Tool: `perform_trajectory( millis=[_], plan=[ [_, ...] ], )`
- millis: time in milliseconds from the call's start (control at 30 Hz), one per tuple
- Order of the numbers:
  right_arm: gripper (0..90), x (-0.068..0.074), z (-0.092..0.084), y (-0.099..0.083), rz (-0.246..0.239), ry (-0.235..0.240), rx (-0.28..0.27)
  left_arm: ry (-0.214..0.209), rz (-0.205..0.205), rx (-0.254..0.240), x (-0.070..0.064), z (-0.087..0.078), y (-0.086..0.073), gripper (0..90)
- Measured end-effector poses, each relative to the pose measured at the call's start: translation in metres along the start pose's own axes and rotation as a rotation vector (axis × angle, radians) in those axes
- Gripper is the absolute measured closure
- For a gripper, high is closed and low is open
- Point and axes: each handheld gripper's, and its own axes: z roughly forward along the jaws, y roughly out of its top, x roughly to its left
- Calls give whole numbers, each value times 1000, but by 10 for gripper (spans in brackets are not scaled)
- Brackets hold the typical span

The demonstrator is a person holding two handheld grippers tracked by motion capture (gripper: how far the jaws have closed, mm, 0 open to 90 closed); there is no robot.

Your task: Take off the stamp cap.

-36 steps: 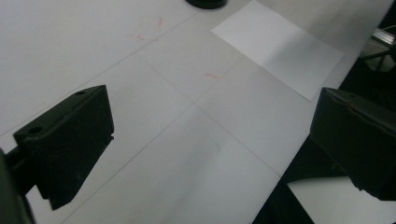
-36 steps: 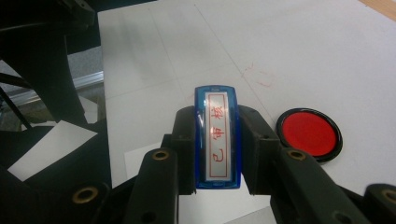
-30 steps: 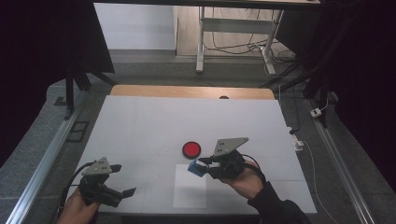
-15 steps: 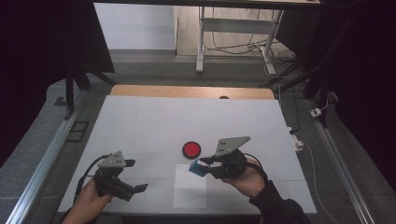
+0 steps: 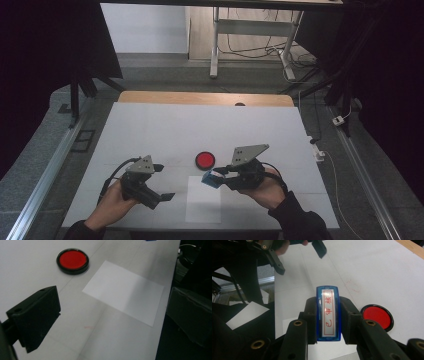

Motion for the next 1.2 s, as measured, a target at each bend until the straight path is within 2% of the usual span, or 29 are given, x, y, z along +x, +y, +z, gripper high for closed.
perform_trajectory(
  millis=[200, 467, 567, 667, 800, 900, 1000, 1100, 1167, 1200],
  plan=[
    [705, -1, -2, 2, -7, 17, -7, -25, 46, 5, -3, 14, 14, 0],
    [705, -1, -1, 5, -34, 40, 1, -61, 59, 2, -3, 30, 23, 0],
    [704, -1, 1, 7, -43, 43, 3, -85, 87, -7, -3, 35, 26, 0],
    [704, -2, 2, 9, -49, 51, 0, -89, 113, -8, -4, 40, 29, 0],
    [705, -2, 4, 11, -60, 62, -1, -133, 118, -8, -4, 48, 34, 0],
    [705, -1, 6, 13, -61, 73, -1, -150, 136, 4, -4, 55, 37, 0],
    [705, -1, 8, 15, -67, 82, -4, -182, 141, -7, -5, 60, 40, 5],
    [705, -1, 10, 16, -70, 94, -4, -191, 170, -28, -8, 60, 42, 71],
    [705, 0, 10, 16, -75, 100, -4, -206, 187, -51, -8, 58, 41, 184],
    [705, 0, 10, 16, -76, 103, -6, -227, 197, -63, -8, 56, 40, 247]
  ],
)
